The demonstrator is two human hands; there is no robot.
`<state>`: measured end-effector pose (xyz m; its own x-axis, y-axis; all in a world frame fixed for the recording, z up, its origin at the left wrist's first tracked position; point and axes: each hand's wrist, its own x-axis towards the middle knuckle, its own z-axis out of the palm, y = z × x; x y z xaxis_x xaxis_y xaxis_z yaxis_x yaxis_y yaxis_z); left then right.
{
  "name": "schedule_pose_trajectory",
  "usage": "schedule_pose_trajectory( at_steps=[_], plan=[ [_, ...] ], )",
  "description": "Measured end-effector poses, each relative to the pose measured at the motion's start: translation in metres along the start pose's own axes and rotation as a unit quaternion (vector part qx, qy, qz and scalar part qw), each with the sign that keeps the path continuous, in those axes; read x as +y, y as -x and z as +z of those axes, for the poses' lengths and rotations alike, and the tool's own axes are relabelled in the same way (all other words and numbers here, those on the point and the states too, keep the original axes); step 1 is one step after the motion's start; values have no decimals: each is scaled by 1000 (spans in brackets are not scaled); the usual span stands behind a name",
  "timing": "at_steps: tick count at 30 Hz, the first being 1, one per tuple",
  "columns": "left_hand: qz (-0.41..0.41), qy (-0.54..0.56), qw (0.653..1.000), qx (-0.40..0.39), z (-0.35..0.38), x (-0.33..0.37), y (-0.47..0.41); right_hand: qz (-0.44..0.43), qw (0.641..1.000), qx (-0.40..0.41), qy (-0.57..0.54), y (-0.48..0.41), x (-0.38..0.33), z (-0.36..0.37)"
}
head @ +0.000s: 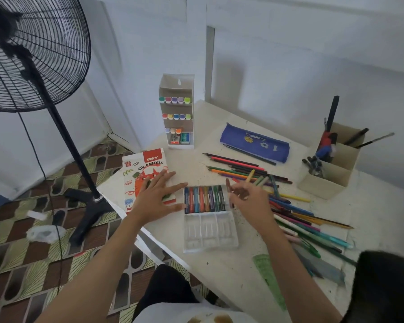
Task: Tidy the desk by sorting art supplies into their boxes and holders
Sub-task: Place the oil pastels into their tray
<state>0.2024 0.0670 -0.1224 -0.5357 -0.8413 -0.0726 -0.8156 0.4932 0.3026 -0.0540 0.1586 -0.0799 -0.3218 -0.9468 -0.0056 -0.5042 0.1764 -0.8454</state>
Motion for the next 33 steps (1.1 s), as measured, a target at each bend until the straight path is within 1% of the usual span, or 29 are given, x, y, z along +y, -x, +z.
schedule_pose_trajectory(
  at_steps=[3,5,10,13,15,19,23,28,33],
  plan=[
    [0,5,1000,-2,1,0,0,51,999,3,9,-5,-1,17],
    [-3,6,1000,-4,1,0,0,56,998,21,16,-7,2,26],
    [-1,8,1000,2,0,0,1,-2,997,62,51,5,20,43],
    [1,16,1000,5,1,0,1,-34,994,104,14,14,29,46],
    [4,11,1000,6,1,-1,1,-40,993,115,2,13,30,44],
    [7,3,1000,6,3,-2,1,-56,993,101,19,11,32,46],
    [10,7,1000,13,2,-2,0,-75,992,104,-11,11,36,45],
    [10,5,1000,18,1,0,1,-73,993,83,-34,11,39,46],
    [13,12,1000,20,1,0,2,-80,992,91,-47,11,38,45]
  ],
)
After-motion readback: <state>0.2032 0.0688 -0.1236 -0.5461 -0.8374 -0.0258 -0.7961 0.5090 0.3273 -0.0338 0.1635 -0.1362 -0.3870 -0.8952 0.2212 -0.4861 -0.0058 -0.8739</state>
